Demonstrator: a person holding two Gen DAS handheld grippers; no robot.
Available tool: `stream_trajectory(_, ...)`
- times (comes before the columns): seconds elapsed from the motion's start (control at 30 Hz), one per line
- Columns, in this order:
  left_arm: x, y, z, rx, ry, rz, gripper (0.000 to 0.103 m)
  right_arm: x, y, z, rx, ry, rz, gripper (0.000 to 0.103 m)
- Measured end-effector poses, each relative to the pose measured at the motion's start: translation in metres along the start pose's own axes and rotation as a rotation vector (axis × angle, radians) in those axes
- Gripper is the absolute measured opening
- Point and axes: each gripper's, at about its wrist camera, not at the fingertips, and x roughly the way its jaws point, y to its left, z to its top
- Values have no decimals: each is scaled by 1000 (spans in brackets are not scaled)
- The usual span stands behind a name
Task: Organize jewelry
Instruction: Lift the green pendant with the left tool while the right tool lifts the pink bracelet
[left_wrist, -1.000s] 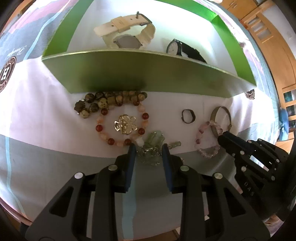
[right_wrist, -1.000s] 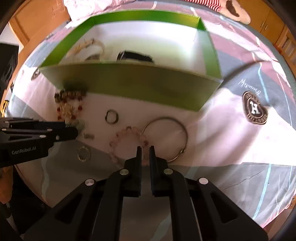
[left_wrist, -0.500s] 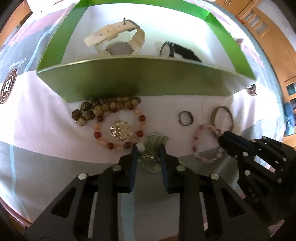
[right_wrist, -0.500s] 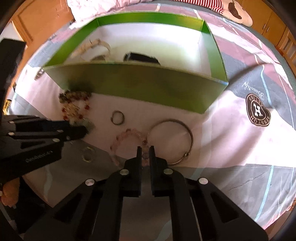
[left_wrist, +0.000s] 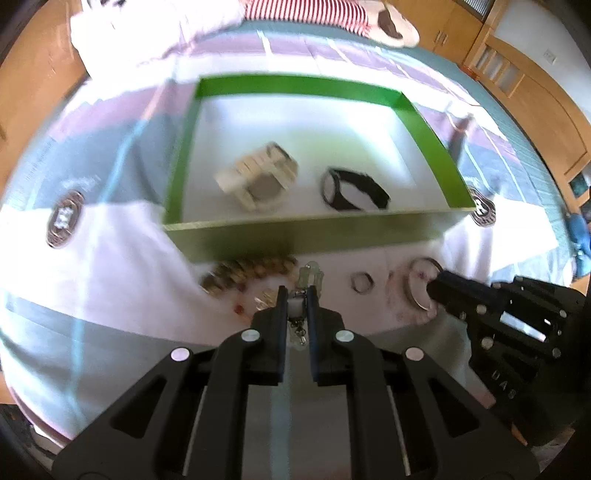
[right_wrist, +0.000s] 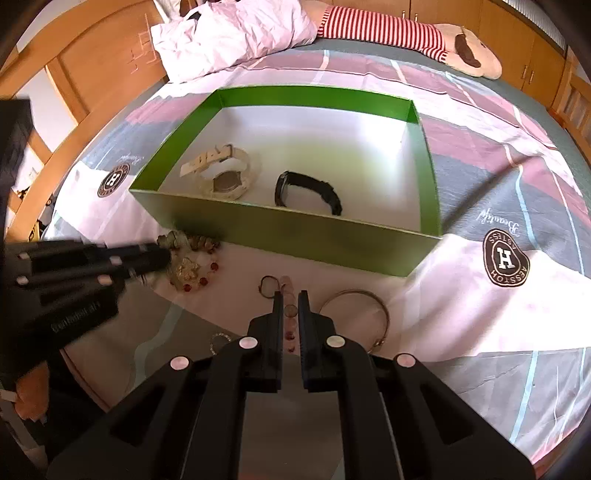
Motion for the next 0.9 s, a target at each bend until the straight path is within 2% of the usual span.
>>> stream_trajectory(0.13, -2, -3, 1, 14, -32, 86, 10, 5, 5, -1, -12, 6, -10, 7)
stream_trajectory(0.23, -2, -4, -1, 34, -49, 161, 10, 4, 8, -1, -19, -23, -29, 7)
stream_trajectory(0.37, -5, -1, -1, 34, -61, 182, 10, 3, 13, 1, -32, -61, -49, 7)
stream_trajectory(0.9, -11, 8, -2, 8, -75, 233, 10, 4, 21, 3, -45, -77, -27, 7)
